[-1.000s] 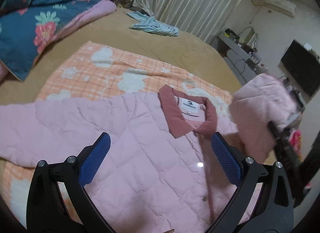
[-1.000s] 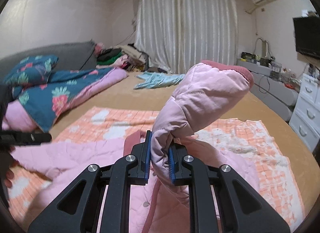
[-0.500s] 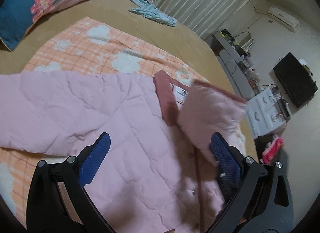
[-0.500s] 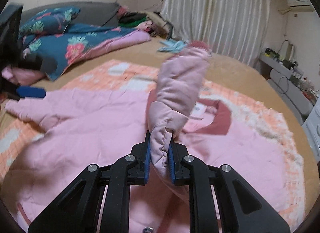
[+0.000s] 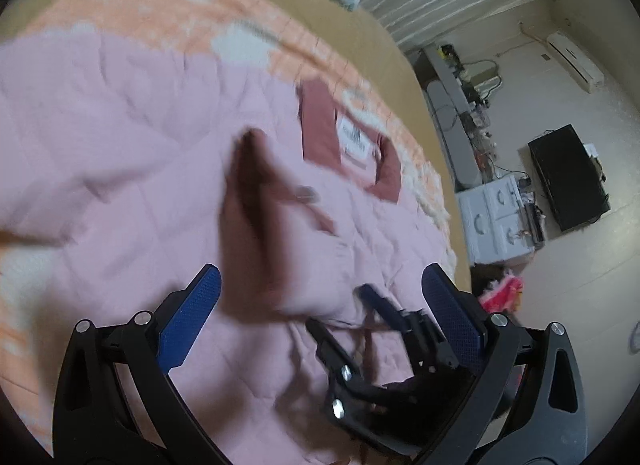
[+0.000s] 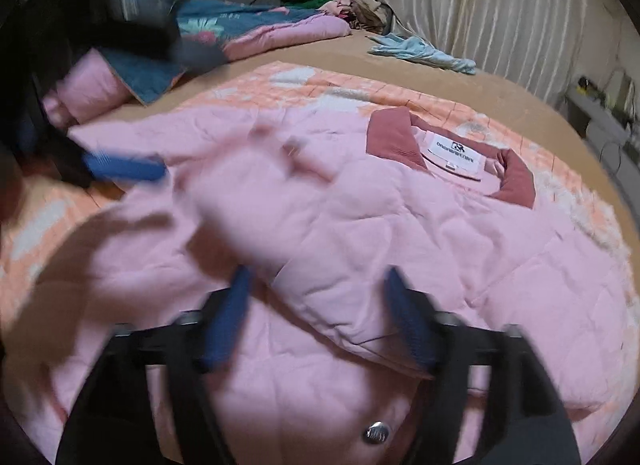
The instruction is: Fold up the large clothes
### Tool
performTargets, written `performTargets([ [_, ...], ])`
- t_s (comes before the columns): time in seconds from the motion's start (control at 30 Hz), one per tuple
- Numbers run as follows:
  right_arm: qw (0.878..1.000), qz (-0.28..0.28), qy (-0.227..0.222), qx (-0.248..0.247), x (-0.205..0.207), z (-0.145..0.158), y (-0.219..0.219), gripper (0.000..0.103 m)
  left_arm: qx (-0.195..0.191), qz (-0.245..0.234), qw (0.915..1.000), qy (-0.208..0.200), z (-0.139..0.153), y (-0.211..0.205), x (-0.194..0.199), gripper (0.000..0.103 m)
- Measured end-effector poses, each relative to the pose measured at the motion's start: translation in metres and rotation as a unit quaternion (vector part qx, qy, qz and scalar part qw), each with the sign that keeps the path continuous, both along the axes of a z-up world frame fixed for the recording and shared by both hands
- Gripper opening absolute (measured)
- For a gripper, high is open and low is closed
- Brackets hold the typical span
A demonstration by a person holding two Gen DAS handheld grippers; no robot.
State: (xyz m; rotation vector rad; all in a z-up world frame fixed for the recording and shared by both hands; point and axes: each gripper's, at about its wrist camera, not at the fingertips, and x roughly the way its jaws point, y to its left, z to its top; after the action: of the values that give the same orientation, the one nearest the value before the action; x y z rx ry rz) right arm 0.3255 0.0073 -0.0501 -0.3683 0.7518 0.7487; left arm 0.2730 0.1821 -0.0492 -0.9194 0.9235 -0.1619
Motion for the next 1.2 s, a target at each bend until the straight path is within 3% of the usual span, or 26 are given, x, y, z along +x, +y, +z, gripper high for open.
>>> performTargets([
  [0.07, 1.0, 0.0, 0.003, 0.009, -0.003, 0.007, -0.009, 0.078, -0.033, -0.006, 0.9993, 0.015, -0.015, -0.004, 0.004, 0.094],
  [0.27, 0.999, -0.033, -0.009, 0.014, 0.001, 0.028, -0.062, 0.079, -0.011, 0.011, 0.9991, 0.04, -0.036, -0.011, 0.008, 0.093],
  [0.43, 0.993, -0.115, -0.008, 0.033, 0.025, 0.033, -0.12, 0.079, 0.076, 0.016, 0.9952, 0.059, -0.037, -0.022, 0.011, 0.064],
  [0.53, 0.985, -0.162, 0.006, 0.056, 0.042, 0.035, -0.147, 0.079, 0.106, 0.017, 0.9929, 0.05, -0.035, -0.024, 0.012, 0.044],
  [0.57, 0.983, -0.173, 0.006, 0.06, 0.045, 0.037, -0.154, 0.079, 0.113, 0.013, 0.9925, 0.045, -0.034, -0.025, 0.012, 0.029],
  [0.6, 0.98, -0.186, 0.002, 0.065, 0.048, 0.039, -0.162, 0.079, 0.118, 0.011, 0.9921, 0.04, -0.032, -0.027, 0.012, 0.021],
  [0.73, 0.972, -0.22, -0.005, 0.086, 0.058, 0.049, -0.191, 0.079, 0.144, 0.021, 0.9894, -0.005, -0.008, -0.028, 0.004, 0.016],
  [0.83, 0.966, -0.241, -0.003, 0.091, 0.066, 0.053, -0.212, 0.079, 0.186, 0.022, 0.9818, -0.031, 0.006, -0.027, 0.0, 0.015],
  [1.0, 0.964, -0.256, 0.018, 0.072, 0.08, 0.04, -0.22, 0.079, 0.206, 0.013, 0.9783, 0.014, -0.02, -0.024, 0.006, 0.016],
  [1.2, 0.967, -0.241, 0.053, 0.067, 0.087, 0.024, -0.209, 0.079, 0.219, 0.007, 0.9754, 0.024, -0.035, -0.026, 0.003, 0.017],
])
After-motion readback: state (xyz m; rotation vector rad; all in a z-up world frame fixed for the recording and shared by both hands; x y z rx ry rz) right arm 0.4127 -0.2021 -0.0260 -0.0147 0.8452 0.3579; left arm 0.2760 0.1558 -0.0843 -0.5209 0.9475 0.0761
